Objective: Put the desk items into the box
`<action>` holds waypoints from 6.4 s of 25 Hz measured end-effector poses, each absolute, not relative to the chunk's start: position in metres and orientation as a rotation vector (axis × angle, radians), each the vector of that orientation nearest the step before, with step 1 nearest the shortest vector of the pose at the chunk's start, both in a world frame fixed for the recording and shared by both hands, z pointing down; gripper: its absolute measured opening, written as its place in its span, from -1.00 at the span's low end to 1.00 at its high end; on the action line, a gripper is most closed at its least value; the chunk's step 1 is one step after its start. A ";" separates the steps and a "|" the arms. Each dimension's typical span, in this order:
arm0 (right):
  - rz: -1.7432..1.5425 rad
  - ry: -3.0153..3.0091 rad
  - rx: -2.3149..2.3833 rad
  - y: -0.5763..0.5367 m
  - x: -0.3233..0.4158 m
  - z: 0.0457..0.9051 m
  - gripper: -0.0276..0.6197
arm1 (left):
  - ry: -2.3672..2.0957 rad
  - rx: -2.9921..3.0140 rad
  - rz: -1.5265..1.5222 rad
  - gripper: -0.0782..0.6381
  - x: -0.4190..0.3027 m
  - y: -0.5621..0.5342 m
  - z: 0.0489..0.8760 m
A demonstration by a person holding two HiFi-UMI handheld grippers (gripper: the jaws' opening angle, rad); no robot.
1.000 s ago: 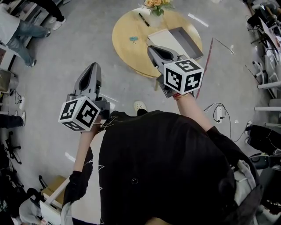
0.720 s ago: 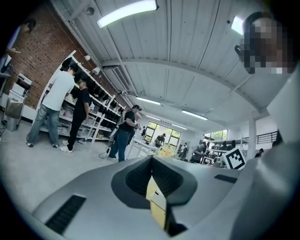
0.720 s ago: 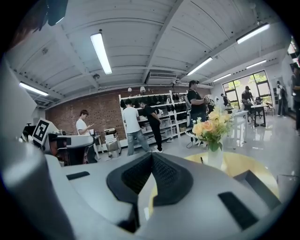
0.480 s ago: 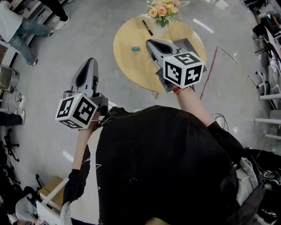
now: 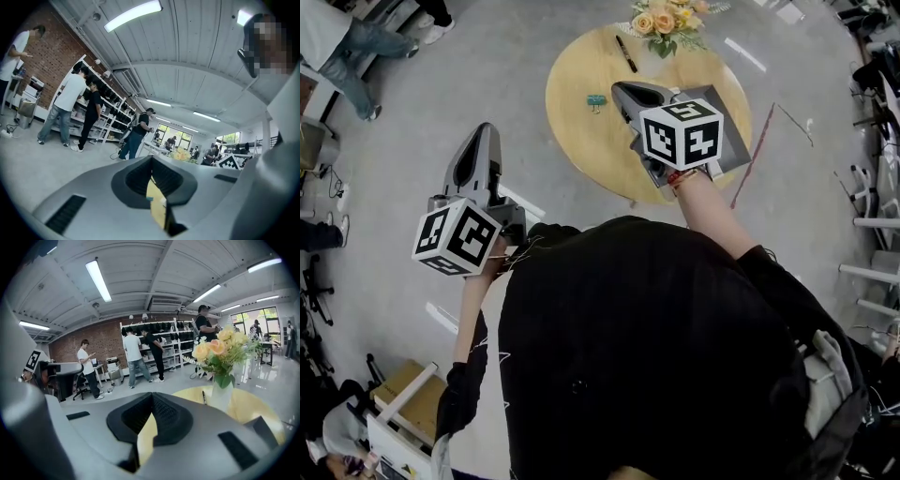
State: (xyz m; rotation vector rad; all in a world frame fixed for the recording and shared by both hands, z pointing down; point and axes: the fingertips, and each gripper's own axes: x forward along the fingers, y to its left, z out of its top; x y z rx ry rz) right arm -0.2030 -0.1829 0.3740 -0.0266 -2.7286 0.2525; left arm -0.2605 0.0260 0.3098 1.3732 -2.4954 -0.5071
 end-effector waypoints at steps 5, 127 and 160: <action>0.165 -2.617 -0.096 -0.179 -0.214 0.406 -0.90 | -2.516 1.317 -0.505 -0.75 -0.264 0.039 0.311; 1.014 -2.735 0.748 -0.169 -0.097 0.375 -0.88 | -1.707 2.023 -0.253 -0.75 -0.237 -0.067 0.344; 0.997 -2.754 0.836 -0.309 0.010 0.356 -0.88 | -1.769 1.936 -0.318 -0.75 -0.170 -0.166 0.331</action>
